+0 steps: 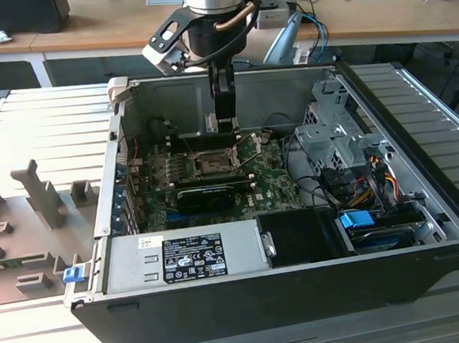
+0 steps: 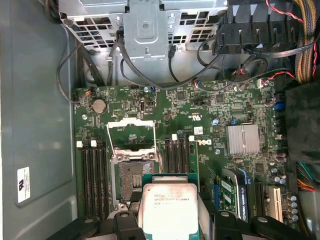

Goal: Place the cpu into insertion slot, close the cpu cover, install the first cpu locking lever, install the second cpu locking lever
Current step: 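Place the cpu into insertion slot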

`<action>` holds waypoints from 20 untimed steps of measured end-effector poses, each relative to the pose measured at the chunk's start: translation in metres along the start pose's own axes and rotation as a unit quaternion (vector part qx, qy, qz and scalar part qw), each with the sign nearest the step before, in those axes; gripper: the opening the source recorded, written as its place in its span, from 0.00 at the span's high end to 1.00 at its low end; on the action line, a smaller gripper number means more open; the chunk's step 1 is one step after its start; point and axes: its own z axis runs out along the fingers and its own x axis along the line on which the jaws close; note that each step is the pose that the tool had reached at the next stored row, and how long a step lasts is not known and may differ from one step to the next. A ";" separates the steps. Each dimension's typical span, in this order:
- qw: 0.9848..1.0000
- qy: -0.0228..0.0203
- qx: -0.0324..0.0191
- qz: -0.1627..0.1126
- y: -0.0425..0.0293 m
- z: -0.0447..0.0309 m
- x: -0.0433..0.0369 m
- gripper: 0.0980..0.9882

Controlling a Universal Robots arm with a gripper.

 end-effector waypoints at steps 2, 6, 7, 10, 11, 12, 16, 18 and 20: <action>1.000 0.000 0.000 0.001 0.0000 0.0002 0.0000 0.52; 1.000 0.000 0.000 0.003 0.0000 0.0006 0.0000 0.52; 1.000 0.000 0.000 0.003 0.0000 0.0007 0.0000 0.52; 1.000 -0.001 0.000 0.009 -0.0001 0.0010 0.0000 0.52; 1.000 -0.001 0.000 0.010 -0.0001 0.0011 0.0000 0.52; 1.000 -0.001 0.000 0.011 -0.0001 0.0012 0.0000 0.52; 1.000 -0.001 0.000 0.016 -0.0001 0.0015 0.0000 0.52; 1.000 -0.001 0.000 0.022 -0.0001 0.0017 0.0000 0.52; 0.999 -0.002 0.000 0.033 -0.0001 0.0020 0.0000 0.52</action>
